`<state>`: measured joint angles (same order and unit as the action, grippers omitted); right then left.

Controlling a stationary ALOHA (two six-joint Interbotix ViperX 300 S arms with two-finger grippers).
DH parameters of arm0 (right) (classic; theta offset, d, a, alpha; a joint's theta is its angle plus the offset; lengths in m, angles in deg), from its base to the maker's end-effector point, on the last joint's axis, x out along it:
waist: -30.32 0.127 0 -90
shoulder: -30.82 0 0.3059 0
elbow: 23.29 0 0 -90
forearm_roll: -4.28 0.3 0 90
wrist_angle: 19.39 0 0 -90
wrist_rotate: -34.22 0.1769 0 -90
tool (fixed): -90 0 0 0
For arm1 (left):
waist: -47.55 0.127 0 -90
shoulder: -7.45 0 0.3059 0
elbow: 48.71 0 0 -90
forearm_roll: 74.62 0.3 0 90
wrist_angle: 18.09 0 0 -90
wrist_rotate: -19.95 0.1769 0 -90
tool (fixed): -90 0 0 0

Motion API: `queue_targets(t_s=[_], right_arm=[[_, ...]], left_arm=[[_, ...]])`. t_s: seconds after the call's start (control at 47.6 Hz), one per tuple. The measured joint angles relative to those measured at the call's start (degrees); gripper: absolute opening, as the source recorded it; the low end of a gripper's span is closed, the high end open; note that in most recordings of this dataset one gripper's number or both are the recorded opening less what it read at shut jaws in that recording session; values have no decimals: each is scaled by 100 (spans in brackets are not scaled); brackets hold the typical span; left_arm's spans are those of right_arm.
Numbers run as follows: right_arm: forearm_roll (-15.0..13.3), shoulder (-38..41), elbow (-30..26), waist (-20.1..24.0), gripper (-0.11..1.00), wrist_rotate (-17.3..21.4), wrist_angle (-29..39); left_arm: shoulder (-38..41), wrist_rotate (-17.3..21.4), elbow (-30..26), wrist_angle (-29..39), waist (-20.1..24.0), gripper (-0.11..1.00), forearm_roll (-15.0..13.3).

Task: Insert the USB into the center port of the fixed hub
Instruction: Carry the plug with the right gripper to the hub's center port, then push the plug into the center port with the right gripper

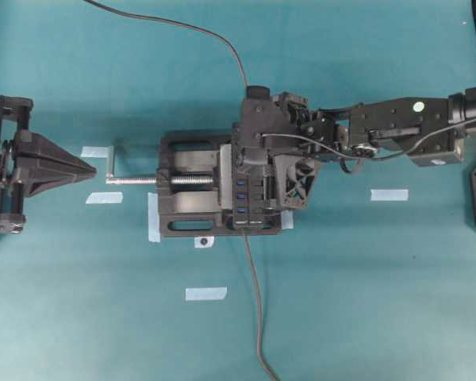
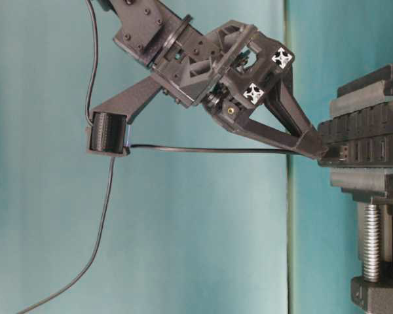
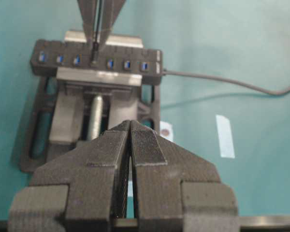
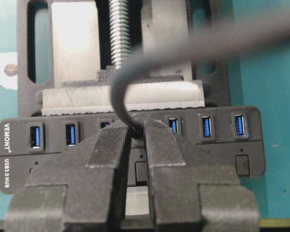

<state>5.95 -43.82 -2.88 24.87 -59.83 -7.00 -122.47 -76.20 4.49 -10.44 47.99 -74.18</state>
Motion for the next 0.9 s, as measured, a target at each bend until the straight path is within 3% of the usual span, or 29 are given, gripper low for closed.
queue_targets(t_s=[0.903], right_arm=[[0,62,-9,-9,8,0,229]], left_arm=[[0,0,0,0,0,1,0]])
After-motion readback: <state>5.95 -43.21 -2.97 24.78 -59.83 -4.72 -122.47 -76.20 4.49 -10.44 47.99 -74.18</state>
